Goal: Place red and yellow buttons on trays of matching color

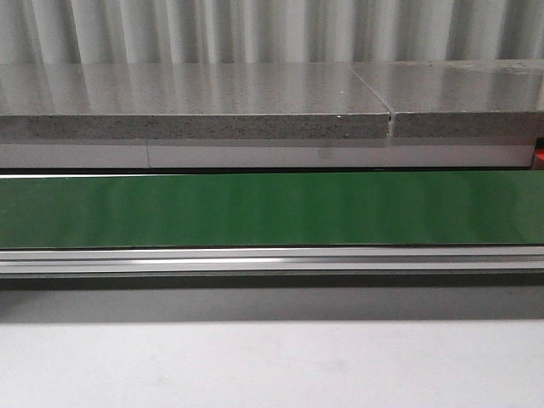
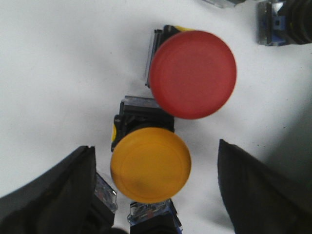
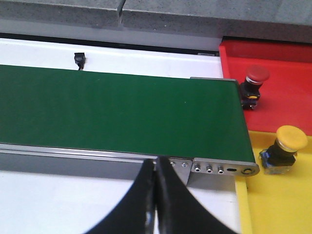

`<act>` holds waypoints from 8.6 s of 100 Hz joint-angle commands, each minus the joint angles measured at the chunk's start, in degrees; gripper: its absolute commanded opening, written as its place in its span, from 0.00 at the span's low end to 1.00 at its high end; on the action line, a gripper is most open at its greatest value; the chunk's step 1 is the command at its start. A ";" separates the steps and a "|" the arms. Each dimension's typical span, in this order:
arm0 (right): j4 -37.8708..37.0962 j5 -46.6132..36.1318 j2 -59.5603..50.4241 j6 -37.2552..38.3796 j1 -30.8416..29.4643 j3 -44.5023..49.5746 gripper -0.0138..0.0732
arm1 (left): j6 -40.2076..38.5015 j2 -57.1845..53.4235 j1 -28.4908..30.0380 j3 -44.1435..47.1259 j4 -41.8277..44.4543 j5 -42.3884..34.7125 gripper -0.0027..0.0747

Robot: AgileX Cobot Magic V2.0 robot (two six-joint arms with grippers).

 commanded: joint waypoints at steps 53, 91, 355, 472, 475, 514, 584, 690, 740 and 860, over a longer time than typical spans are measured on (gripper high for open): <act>0.48 -3.87 0.54 -0.08 0.08 -1.45 0.08 | 0.27 -1.63 0.14 -1.63 -0.92 -2.87 0.30; 0.48 -3.87 0.54 -0.08 0.08 -1.45 0.08 | 1.71 -9.78 -2.88 -1.63 -0.93 -0.96 0.29; 0.48 -3.87 0.54 -0.08 0.08 -1.45 0.08 | -7.60 -27.03 -7.33 5.26 3.19 11.55 0.74; 0.48 -3.87 0.54 -0.08 0.08 -1.45 0.08 | -18.00 -14.53 9.46 11.40 -1.69 0.93 0.74; 0.48 -3.87 0.54 -0.08 0.08 -1.45 0.08 | -18.00 -14.00 9.46 11.40 -1.69 0.78 0.74; 0.48 -3.87 0.54 -0.08 0.08 -1.45 0.08 | -18.00 -9.75 9.46 11.40 -1.58 -0.66 0.62; 0.48 -3.87 0.54 -0.08 0.08 -1.45 0.08 | -5.41 -18.65 8.66 1.16 -1.30 7.66 0.28; 0.48 -3.87 0.54 -0.08 0.08 -1.45 0.08 | -1.51 -11.87 -23.08 -9.77 3.40 12.15 0.28; 0.48 -3.87 0.54 -0.08 0.08 -1.45 0.08 | -1.19 -9.72 -23.42 -9.77 1.26 12.02 0.71; 0.48 -3.87 0.54 -0.08 0.08 -1.45 0.08 | 3.31 -50.25 -39.71 18.29 0.39 -14.78 0.01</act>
